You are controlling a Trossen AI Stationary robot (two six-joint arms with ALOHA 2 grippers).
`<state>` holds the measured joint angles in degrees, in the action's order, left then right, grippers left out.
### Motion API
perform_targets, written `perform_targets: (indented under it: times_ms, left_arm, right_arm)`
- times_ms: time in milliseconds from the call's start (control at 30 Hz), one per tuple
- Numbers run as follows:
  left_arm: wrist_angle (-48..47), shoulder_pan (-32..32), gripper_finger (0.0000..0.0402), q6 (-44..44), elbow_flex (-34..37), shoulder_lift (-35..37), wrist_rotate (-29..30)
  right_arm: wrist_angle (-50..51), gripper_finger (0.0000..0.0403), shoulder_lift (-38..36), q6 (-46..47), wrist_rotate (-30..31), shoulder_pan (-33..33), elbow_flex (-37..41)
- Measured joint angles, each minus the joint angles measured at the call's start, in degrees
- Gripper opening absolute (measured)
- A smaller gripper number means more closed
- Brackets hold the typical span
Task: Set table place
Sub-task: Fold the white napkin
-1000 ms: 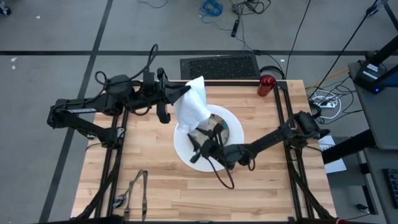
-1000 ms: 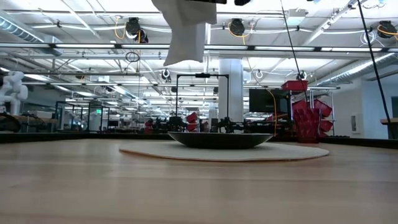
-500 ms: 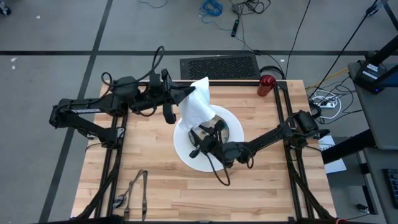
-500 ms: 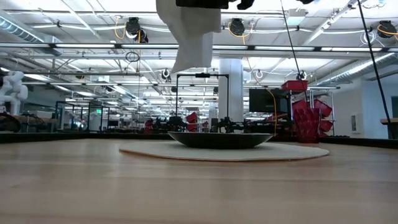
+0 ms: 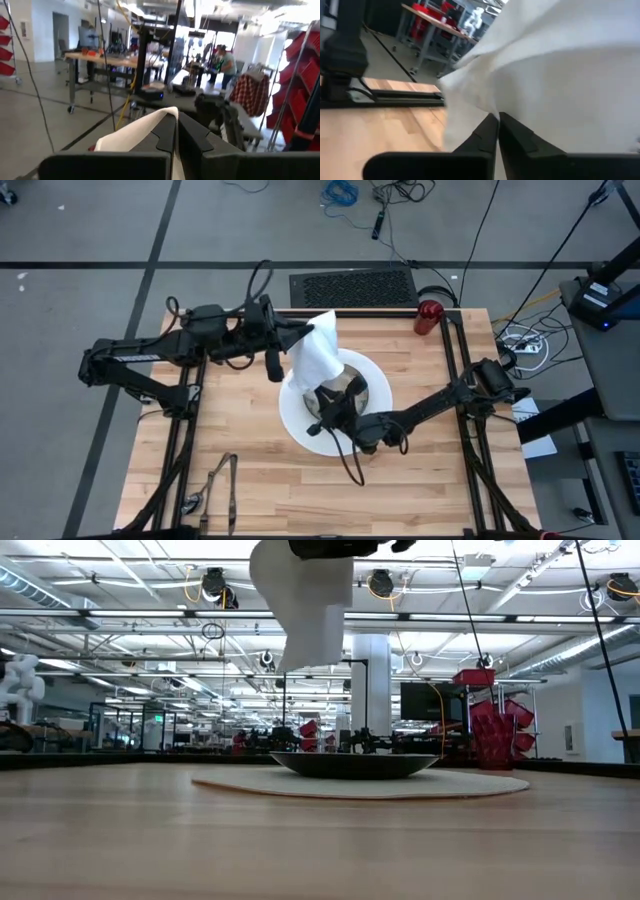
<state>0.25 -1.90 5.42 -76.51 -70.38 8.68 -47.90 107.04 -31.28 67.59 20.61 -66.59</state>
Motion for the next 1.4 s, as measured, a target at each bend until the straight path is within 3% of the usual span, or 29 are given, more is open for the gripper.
perform_targets:
  times_ms: [433,633,733,867,933,1100,1267,1400]
  left_arm:
    - [-13.52,-0.02,0.0,-0.37,0.0,4.67,0.84]
    - [-16.89,0.0,0.0,-0.48,0.0,6.91,2.59]
    - [-19.08,-0.01,0.0,-1.83,0.0,7.55,4.77]
    - [-21.41,-0.02,0.0,-1.47,0.99,7.5,5.49]
    - [-21.8,0.0,0.0,-1.33,2.32,7.49,5.49]
    - [-22.13,-0.04,0.0,-1.26,4.9,7.46,5.49]
    - [-24.05,0.0,0.0,-1.32,5.16,7.46,5.42]
    - [-24.28,0.11,0.0,-1.5,5.18,7.46,5.3]
  right_arm:
    - [5.34,0.0,-6.24,-7.98,7.37,6.85,0.0]
    - [18.79,0.0,-9.88,2.27,6.84,8.76,0.0]
    - [29.06,0.0,-11.34,12.39,-0.14,8.82,0.0]
    - [39.95,0.0,-12.48,26.54,-19.95,6.98,0.0]
    - [43.63,0.0,-12.66,31.83,-26.37,5.5,0.0]
    - [52.19,0.0,-13.18,38.59,-29.78,3.44,0.0]
    - [57.85,0.0,-17.76,39.59,-38.85,2.52,0.02]
    - [64.27,0.0,-22.12,39.53,-35.51,2.59,0.02]
